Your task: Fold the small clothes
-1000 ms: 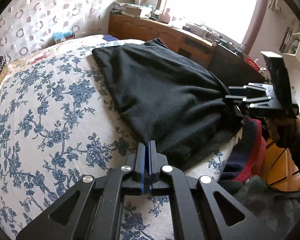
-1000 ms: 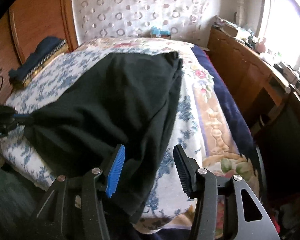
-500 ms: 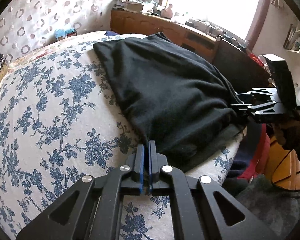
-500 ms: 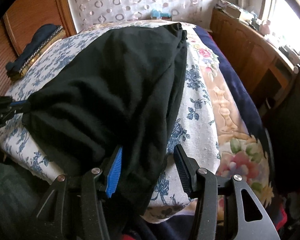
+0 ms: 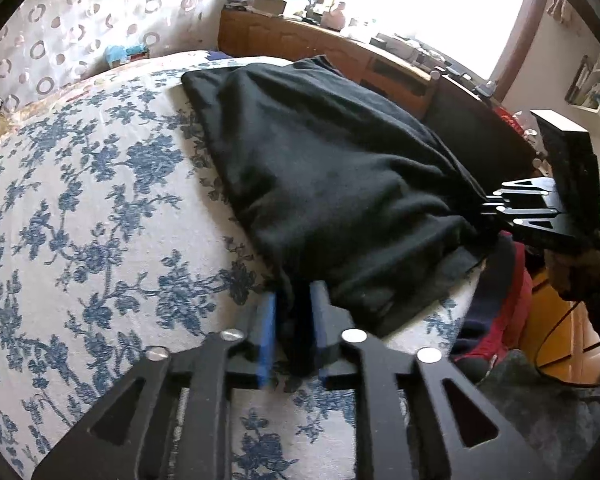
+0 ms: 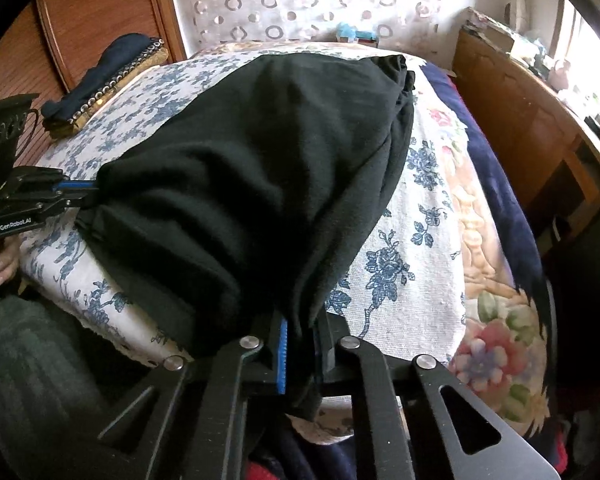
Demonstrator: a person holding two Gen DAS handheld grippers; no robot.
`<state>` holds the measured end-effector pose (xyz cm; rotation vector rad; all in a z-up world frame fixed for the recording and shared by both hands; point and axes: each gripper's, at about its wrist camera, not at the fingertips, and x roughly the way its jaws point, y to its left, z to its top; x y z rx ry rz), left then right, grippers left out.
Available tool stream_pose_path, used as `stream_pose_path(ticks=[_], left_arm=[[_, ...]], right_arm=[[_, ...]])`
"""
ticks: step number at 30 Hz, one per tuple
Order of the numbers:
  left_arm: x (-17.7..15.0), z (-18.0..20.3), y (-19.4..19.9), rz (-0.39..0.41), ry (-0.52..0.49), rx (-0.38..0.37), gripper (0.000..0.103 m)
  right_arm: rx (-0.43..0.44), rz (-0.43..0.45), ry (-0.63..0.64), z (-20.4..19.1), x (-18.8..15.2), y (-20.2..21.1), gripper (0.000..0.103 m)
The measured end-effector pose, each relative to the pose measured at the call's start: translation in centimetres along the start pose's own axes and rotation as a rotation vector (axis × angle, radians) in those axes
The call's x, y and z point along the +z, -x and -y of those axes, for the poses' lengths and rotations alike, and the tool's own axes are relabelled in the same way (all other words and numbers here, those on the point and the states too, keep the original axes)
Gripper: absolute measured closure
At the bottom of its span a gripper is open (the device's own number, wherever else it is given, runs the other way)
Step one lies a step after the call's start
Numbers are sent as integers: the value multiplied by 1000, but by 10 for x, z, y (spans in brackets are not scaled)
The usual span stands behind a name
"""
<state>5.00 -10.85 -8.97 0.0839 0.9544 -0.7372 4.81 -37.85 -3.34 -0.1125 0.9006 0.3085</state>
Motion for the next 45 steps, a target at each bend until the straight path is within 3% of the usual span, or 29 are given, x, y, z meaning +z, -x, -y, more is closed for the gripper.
stream_pose_path(ticks=[2,6,7,8,10,15,20,23,30,35,38,40,45], left_arm=[[0,3,-1,3,-9,-1,72],[0,7,-2,16,-27,20,72],[-1,8,-1,17,-32,22,74],[-1,8,-2,13,-38,14,86],[0,8,-2,5,-31,-15,98],[13,10,21,87,-37,-26,100],[51,12,43,173,-70,9,100],[60,13,44,168,-85,19,100],[35,20,31,113,-102,47,100],[19,14,23,89,-78,41,100],[16,11,22,91,-68,37,100],[15,10,21,91,-66,36,100],[13,8,17,81,-57,38,100]], right_arm=[[2,9,5,-1,0,2,96],[19,31,9,0,1,10,96],[28,44,10,1,2,14,96],[31,60,9,2,3,17,96],[47,89,0,4,5,26,96],[62,153,-3,7,8,42,97],[45,243,-5,13,20,61,97],[27,284,2,16,30,68,97],[67,156,-9,3,13,47,97],[-18,35,-28,-12,-14,18,97],[-100,29,-28,-14,-16,15,78],[-161,33,-43,-12,-16,14,54],[-108,-16,-77,-19,-18,1,51]])
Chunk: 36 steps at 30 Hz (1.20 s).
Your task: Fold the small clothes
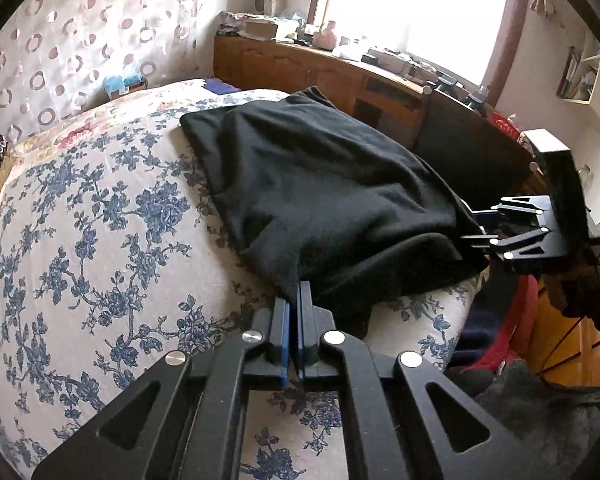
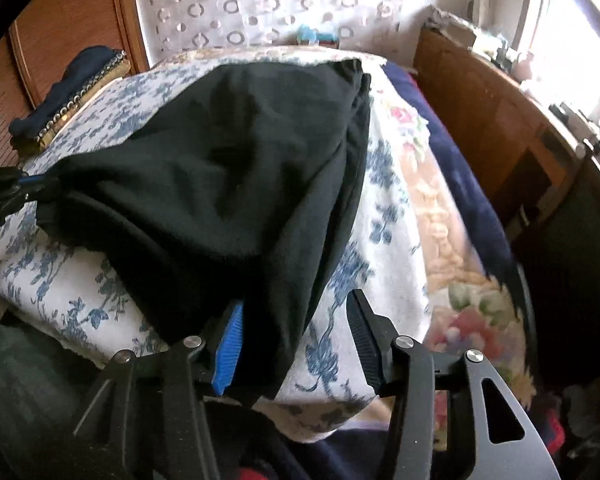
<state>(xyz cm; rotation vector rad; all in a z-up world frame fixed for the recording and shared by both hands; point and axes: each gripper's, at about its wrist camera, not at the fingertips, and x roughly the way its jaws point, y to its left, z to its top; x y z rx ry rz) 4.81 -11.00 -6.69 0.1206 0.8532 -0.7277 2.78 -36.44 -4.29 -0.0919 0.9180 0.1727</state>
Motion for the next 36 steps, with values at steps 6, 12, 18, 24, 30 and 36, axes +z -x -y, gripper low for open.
stream_pose_path(ticks=[6,12,18,24,30,36], left_arm=[[0,-2,-5,-10,13,-10,100],[17,-2,15,74,28,-46,100],[69,-11,27,161,28,-8,100],[118,-39,1,147,48,40,100],[138,-54,-27,95,61,35,100],[140,-60,-45,52,59,50,100]], right_arm=[[73,-2,34,0,3,-5,76],[152,37,32,11,5,4,94],[167,232,-7,42,41,54,95],[134,372,-8,64,92,58,95],[132,347,0,76,126,22,95],[123,314,0,78,162,-10,95]])
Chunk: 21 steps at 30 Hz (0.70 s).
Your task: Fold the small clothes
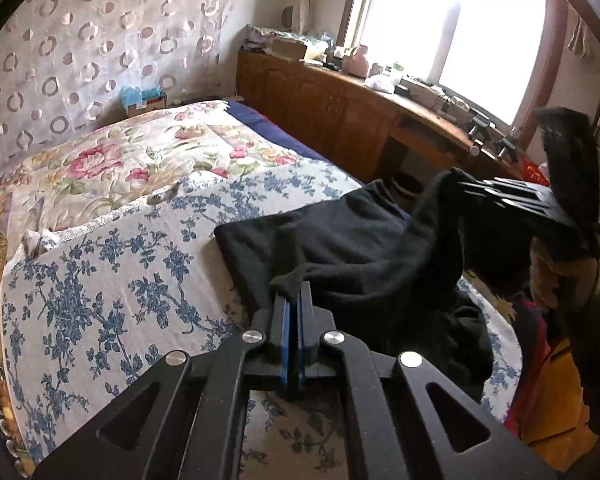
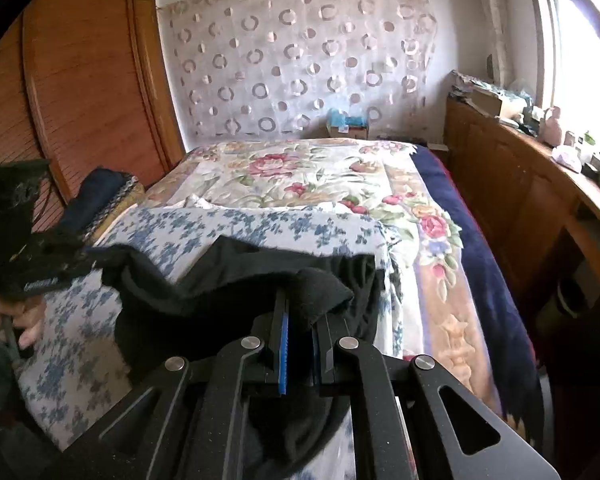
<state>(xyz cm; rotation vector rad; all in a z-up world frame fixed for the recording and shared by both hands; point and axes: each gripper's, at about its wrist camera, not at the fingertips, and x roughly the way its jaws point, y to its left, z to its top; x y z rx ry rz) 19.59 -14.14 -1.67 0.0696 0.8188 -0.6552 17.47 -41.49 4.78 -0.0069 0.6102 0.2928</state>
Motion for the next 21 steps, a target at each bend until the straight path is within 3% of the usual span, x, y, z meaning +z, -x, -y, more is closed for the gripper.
stream_pose_path(ticks=[4,9,13,19,21], left_arm=[[-14,1,10,6,-5,0,100],[-34,1,26,18,-18,-19,100],[-52,1,28,5,-44,-42,100],[-59,-7,29,2,-49,-109,100],[-60,-9,30,9,-50,-133,100]], right_arm=[[-4,-27,-23,-8,1,-9,94],[84,-30,-50,-30,-25,50,94],[95,-120,-86,-60,-67,76,94],[-4,-285,-145,-97,-117,68,94],[-71,-324,-179,-101,-125,68,85]])
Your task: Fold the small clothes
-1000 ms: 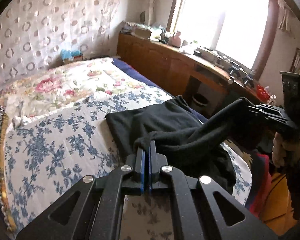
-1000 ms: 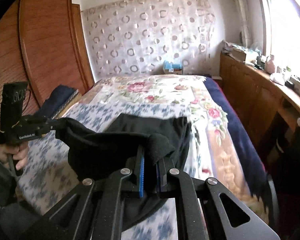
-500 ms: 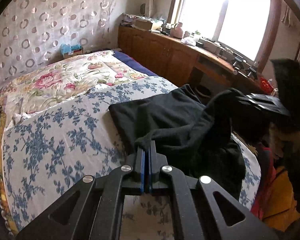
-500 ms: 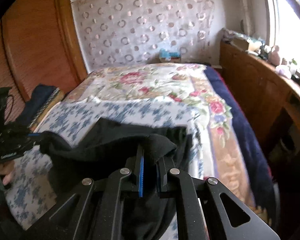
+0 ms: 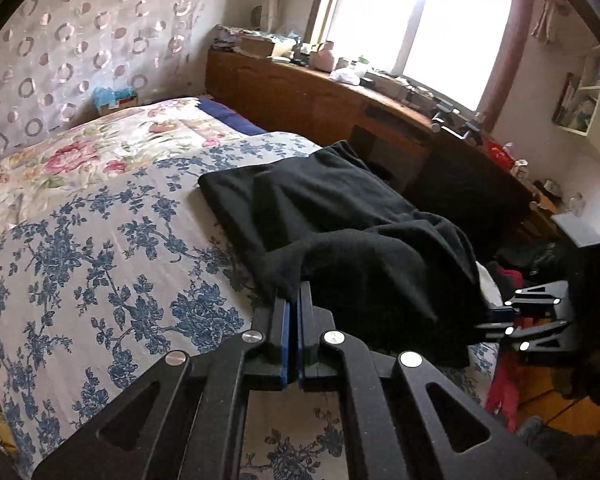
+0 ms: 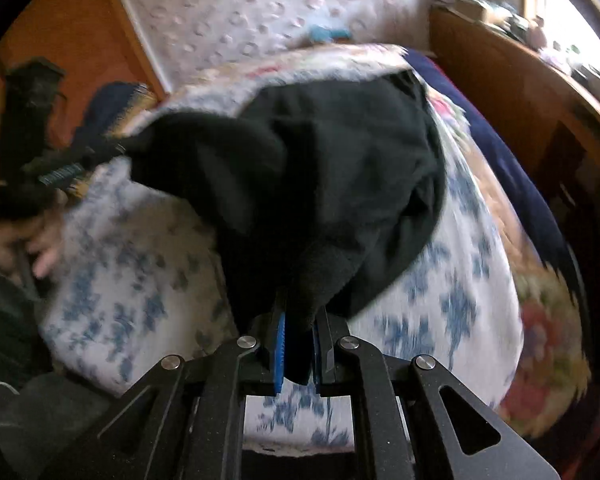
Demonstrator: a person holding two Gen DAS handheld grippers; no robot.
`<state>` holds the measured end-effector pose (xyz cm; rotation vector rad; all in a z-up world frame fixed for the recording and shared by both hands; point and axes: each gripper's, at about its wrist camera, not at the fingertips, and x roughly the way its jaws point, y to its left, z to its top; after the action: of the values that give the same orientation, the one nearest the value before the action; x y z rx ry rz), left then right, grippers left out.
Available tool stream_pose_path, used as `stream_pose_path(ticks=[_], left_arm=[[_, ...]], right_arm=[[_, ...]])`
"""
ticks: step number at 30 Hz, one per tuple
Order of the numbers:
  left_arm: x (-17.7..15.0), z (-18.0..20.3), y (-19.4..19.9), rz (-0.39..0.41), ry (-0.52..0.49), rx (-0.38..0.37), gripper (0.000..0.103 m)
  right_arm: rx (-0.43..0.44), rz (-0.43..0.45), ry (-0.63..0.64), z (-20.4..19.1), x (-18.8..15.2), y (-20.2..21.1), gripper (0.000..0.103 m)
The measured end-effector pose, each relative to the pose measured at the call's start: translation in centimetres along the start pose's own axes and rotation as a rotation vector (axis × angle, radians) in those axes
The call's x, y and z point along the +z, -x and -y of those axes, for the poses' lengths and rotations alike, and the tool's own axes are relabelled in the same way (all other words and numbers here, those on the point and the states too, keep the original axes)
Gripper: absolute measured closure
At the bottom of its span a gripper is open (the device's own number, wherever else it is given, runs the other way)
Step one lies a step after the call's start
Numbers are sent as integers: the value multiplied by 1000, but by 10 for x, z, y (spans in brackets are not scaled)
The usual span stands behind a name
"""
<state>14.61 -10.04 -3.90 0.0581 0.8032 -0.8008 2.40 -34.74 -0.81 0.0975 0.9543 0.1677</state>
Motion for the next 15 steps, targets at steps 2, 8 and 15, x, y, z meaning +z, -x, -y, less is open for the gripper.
stream_pose_path(ticks=[2,8,15], left_arm=[[-2,-1,0,2,2,-22,100],[-4,-4,-4,-5,5,-58,100],[2,-3,6,26,22,-66,100]], right_arm=[[-35,-12,-45,-2,-6,2,69],[-105,-17,-14,-25,-12,-10,45],[-120,-29,123,-44,-9,-12,92]])
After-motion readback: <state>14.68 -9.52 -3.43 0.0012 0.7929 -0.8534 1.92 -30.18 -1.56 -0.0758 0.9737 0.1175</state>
